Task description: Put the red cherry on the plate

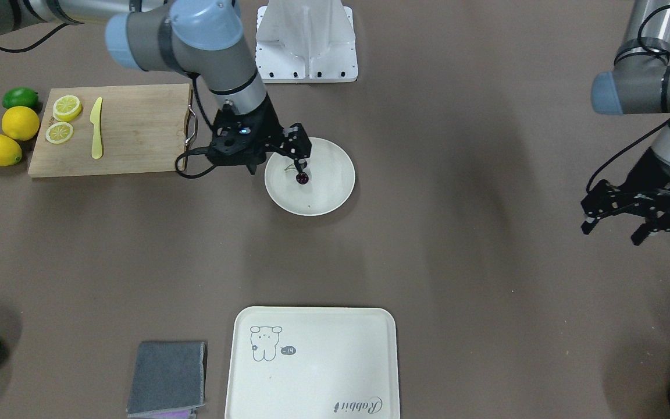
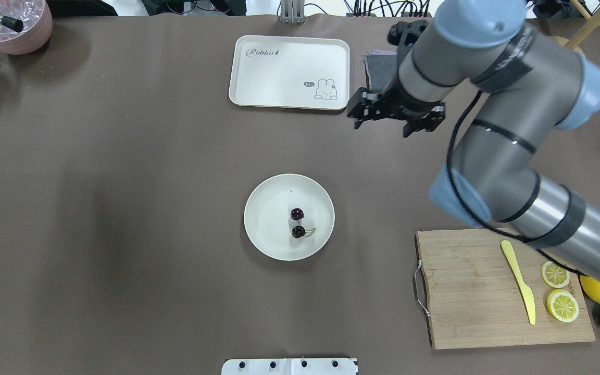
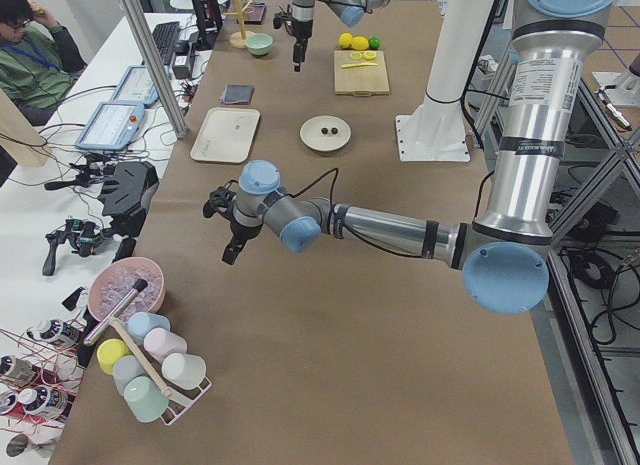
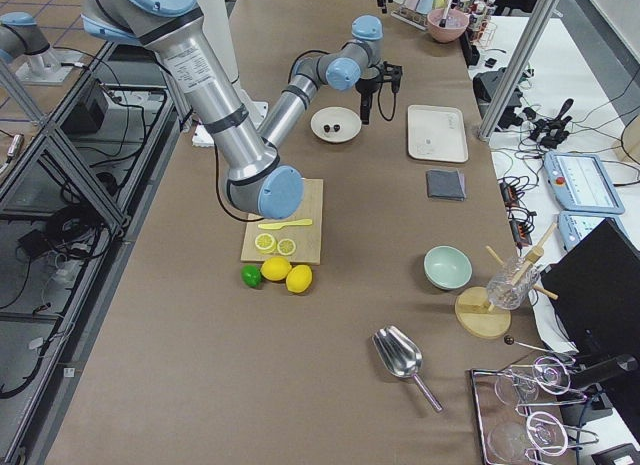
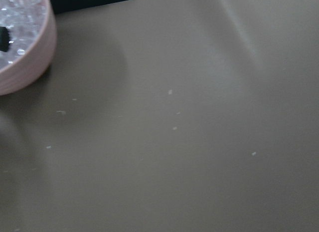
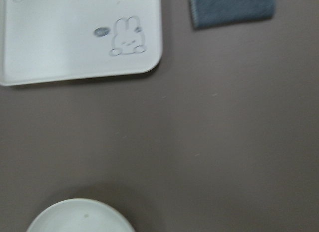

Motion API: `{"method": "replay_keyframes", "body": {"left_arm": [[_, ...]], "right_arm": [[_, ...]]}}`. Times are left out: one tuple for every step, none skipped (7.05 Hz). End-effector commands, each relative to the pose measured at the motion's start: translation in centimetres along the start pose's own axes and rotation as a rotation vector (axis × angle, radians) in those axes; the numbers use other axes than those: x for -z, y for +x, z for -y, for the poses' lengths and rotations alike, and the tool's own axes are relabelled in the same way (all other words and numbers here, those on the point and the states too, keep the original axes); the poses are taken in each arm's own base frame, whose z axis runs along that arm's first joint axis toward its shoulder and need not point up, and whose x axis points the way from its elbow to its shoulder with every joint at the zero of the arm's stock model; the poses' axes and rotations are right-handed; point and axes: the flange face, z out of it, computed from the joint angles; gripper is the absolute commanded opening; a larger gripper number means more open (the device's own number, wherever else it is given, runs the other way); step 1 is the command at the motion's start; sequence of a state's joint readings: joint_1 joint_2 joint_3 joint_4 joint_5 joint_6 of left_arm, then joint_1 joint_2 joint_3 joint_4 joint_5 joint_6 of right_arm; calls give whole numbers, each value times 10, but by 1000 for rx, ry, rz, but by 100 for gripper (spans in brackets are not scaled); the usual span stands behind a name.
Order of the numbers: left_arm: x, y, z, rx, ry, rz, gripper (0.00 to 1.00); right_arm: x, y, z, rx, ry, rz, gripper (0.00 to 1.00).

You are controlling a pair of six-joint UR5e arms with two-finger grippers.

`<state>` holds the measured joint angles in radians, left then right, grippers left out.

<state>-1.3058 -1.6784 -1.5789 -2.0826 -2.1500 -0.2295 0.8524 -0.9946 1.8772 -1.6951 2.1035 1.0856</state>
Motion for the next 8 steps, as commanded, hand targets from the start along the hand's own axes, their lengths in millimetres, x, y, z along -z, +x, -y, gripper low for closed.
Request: {"method": "replay_keyframes", "body": {"left_arm": [[43, -82, -23, 34, -42, 75, 98], [51, -100, -42, 78, -44, 66, 98], [57, -104, -47, 124, -55, -17, 98], [59, -106, -50, 145, -64, -58, 98], [55, -111, -66, 164, -81, -57, 98], [53, -113, -71, 170, -88, -55, 98], [50, -115, -79, 180, -98, -55, 98], [52, -114, -79, 179, -97, -57, 98]], "right_arm": [[54, 163, 39, 98, -16, -58, 100], [62, 232, 42, 168, -45, -65, 100], [56, 303, 36, 234, -81, -101, 100], [56, 376, 38, 194, -116, -112, 100], [51, 450, 34, 186, -149, -116, 100], [50, 510, 38, 188, -166, -126, 100], [50, 558, 35, 187, -180, -126, 100], [53, 592, 21, 187, -187, -122, 100]]}}
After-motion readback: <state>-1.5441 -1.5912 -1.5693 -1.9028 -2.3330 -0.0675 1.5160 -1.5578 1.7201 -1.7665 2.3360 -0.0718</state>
